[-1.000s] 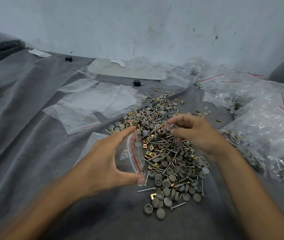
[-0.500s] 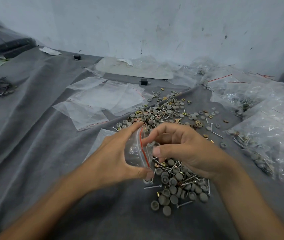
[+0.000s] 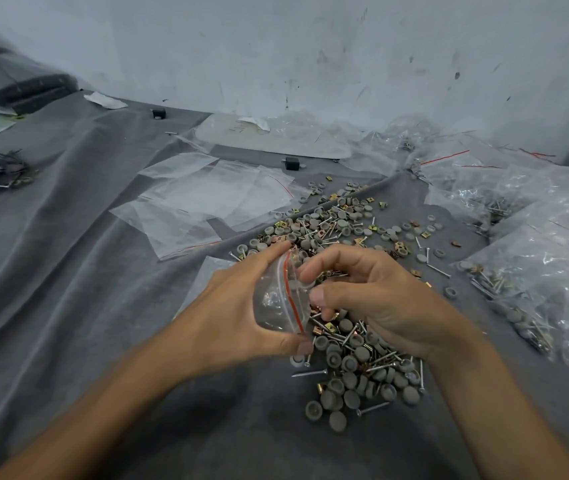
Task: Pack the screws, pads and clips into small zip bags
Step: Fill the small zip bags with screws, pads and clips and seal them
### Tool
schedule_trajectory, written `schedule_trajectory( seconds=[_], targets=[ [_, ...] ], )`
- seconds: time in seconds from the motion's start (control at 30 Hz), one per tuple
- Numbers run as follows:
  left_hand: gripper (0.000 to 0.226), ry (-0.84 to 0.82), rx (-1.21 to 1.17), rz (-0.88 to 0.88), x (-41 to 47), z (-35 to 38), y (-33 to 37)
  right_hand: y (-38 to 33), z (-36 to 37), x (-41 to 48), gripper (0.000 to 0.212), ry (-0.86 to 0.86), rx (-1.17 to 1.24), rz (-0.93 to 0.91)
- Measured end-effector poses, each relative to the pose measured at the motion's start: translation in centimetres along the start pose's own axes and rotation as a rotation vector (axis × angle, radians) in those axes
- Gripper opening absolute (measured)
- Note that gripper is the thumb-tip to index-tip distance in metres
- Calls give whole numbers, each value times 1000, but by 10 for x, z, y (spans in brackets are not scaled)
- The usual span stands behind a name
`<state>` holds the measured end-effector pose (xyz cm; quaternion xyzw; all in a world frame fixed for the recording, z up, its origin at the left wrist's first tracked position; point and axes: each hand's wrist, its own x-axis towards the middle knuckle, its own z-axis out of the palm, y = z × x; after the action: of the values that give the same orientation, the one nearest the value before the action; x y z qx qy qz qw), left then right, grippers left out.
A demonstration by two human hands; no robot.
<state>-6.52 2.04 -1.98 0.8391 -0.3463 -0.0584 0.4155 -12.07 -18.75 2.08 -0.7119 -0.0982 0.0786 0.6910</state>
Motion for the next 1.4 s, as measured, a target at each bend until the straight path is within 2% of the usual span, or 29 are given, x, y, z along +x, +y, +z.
schedule_trajectory(
  seconds=[0.17,0.33,0.4,0.47,0.63,0.9,1.0,1.07,1.13,1.27,1.4],
  targets=[
    [126,3,-7,6,0,0,-1,5,0,3,21,27,-22,-5],
    [108,-11,-54,75,1,0,3,7,-3,5,49,33,-33,8],
    [115,-4,-55,62,1,0,3,7,-4,5,53,50,-19,8],
    [120,-7,-50,53,1,0,1,7,-4,5,52,63,-15,7],
    [109,0,-49,86,1,0,3,7,-1,5,51,77,-45,11],
    [120,4,-29,55,1,0,2,6,-4,4,41,35,56,-15],
    [124,31,-2,22,0,-1,0,5,-18,2,38,112,7,-65],
    [123,59,-6,14,0,-2,-1,4,-31,-1,34,182,-73,-87],
    [121,80,-12,19,0,-3,-2,6,-41,-4,27,197,-298,-63],
    [121,106,-34,33,1,-4,-2,14,-50,-6,16,41,-748,129],
    [121,117,-46,43,2,-5,-2,13,-38,-7,21,-86,-793,165]
  ],
)
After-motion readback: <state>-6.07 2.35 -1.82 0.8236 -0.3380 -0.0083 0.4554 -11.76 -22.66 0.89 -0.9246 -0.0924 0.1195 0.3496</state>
